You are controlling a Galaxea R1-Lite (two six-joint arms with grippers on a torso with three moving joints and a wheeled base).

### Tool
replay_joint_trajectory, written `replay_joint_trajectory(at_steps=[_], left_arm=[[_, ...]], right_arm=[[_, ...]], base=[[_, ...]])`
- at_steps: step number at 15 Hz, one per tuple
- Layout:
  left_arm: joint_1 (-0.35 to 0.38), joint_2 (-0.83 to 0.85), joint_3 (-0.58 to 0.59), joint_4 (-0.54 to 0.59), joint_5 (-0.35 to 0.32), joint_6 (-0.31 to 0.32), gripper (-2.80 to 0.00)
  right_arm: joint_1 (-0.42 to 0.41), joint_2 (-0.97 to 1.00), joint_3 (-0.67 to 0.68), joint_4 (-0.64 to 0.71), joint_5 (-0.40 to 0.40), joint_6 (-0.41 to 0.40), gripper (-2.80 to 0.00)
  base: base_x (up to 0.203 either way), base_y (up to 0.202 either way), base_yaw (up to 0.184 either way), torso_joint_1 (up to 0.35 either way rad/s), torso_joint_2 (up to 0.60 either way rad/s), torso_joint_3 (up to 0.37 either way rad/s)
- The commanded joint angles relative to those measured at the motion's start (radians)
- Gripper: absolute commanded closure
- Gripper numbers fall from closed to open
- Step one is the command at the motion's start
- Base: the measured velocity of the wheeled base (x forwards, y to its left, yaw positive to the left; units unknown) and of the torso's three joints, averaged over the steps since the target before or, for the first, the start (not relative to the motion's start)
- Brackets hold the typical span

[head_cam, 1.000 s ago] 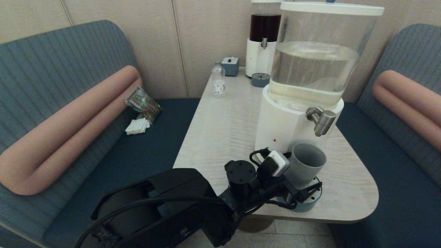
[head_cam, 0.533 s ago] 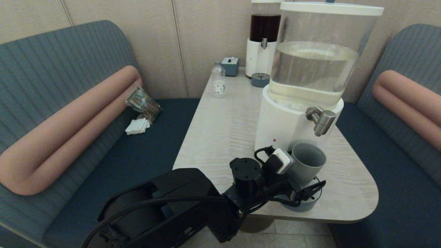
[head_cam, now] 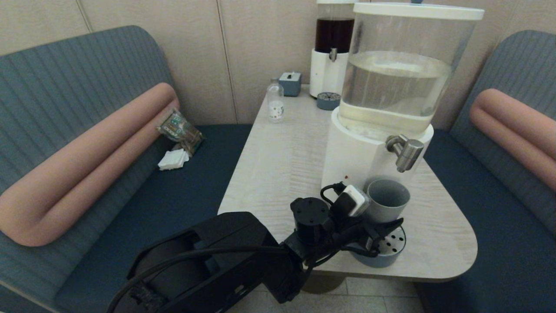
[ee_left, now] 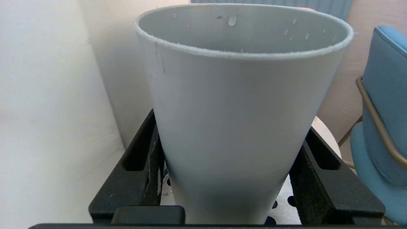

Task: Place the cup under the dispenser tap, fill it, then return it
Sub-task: Place the cup next to the water dispenser

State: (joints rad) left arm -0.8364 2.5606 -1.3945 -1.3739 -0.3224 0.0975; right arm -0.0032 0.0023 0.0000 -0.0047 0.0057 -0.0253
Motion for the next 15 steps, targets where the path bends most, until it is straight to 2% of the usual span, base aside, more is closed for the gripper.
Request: replay_joint_trajectory(at_steps=[1,4,6,9,12,15], left_arm=[[0.0,-0.004,0.0,-0.004,-0.001,0.001,0.0],[-0.001,-0.042,0.037,-0.011,0.01,-0.002,0.0],[-0.001,-0.105,0.114,-0.012,0.048,-0.008,0.0],[0.021,-0.211,0.254,-0.035,0.065,-0.028,0.0],[0.097,-0.309,0.388,-0.098,0.068,-0.048,0.0],[0.224,-0.387,0.481,-0.132,0.061,-0.062,0.0]], right_arm=[[0.0,0.001,0.0,0.0,0.0,-0.001,0.0],[0.0,0.001,0.0,0.0,0.0,-0.001,0.0],[0.0,0.001,0.0,0.0,0.0,-0.001,0.0],[0.0,0.001,0.0,0.0,0.0,-0.001,0.0],[0.0,0.001,0.0,0.0,0.0,-0.001,0.0],[0.0,0.001,0.0,0.0,0.0,-0.001,0.0]], base=[[0.0,0.0,0.0,0.0,0.0,0.0],[0.0,0.0,0.0,0.0,0.0,0.0],[0.0,0.0,0.0,0.0,0.0,0.0],[0.0,0.0,0.0,0.0,0.0,0.0],[0.0,0.0,0.0,0.0,0.0,0.0],[0.0,0.0,0.0,0.0,0.0,0.0]])
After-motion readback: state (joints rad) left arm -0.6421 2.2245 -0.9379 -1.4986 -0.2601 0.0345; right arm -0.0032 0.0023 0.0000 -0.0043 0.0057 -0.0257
